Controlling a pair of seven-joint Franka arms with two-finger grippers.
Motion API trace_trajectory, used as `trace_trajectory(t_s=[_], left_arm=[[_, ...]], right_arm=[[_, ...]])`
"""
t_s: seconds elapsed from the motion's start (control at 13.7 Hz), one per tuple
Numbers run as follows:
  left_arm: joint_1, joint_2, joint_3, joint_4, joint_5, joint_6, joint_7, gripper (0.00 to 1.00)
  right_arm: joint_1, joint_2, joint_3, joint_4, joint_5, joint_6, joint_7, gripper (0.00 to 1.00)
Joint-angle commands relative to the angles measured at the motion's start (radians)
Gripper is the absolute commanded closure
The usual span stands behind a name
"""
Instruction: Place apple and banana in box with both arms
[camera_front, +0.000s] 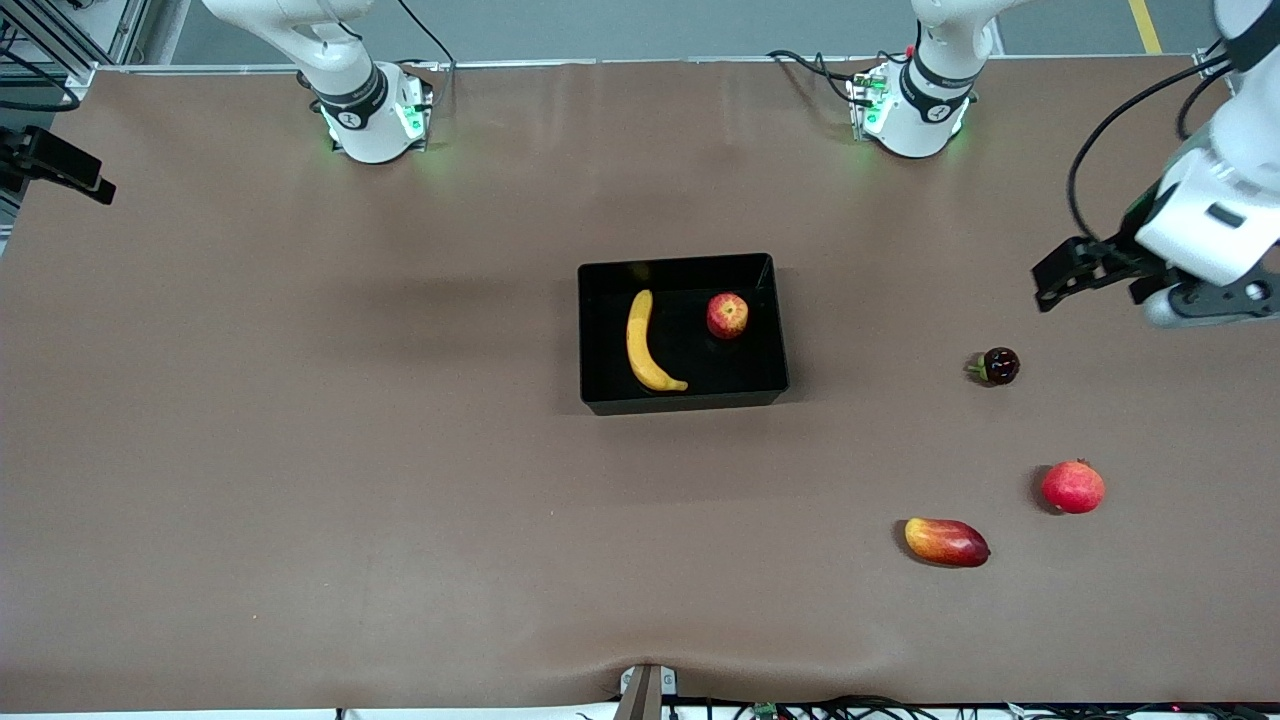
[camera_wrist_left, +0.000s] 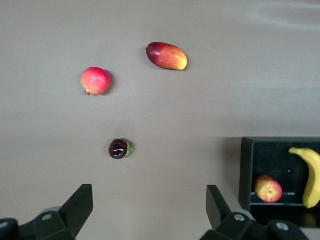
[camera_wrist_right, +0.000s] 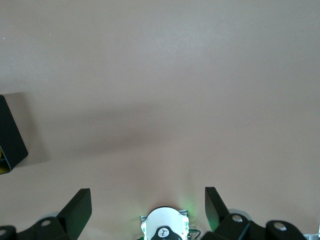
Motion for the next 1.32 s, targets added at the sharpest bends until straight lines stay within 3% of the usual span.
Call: trace_trajectory(t_s=[0.0, 0.07, 0.22, 0.29, 0.66, 0.8, 1.24], left_arm=[[0.047, -0.056, -0.002, -0.029, -0.043, -0.025, 0.076, 0.00], [0.028, -0.079, 0.030, -0.031, -0.047, -0.039, 0.096, 0.00], [-0.149, -0.114, 0.228, -0.058, -0.047, -0.057, 0.174, 0.00], [-0.207, -0.127, 0.295, -0.071, -0.047, -0.059, 0.196, 0.00], [-0.356, -0.217, 0.446, -0.152, -0.053, -0.086, 0.193, 0.00], [-0.380, -0.229, 0.475, -0.160, -0.055, -0.109, 0.185, 0.00], [-0.387, -0.260, 0.466, -0.175, -0.100, -0.155, 0.103, 0.00]], right_arm=[[-0.003, 0.029, 0.008, 0.023, -0.001, -0.004, -0.001, 0.00], [-0.004, 0.057, 0.010, 0.029, -0.007, -0.004, -0.005, 0.00], [-0.015, 0.074, 0.010, 0.029, -0.007, 0.005, -0.007, 0.00], [-0.016, 0.078, 0.008, 0.029, -0.007, 0.010, -0.007, 0.00], [-0.030, 0.078, 0.005, 0.035, -0.013, 0.019, -0.006, 0.00], [-0.041, 0.081, 0.007, 0.074, -0.012, 0.019, -0.007, 0.00], [-0.033, 0.082, 0.011, 0.078, 0.005, 0.005, -0.009, 0.00]])
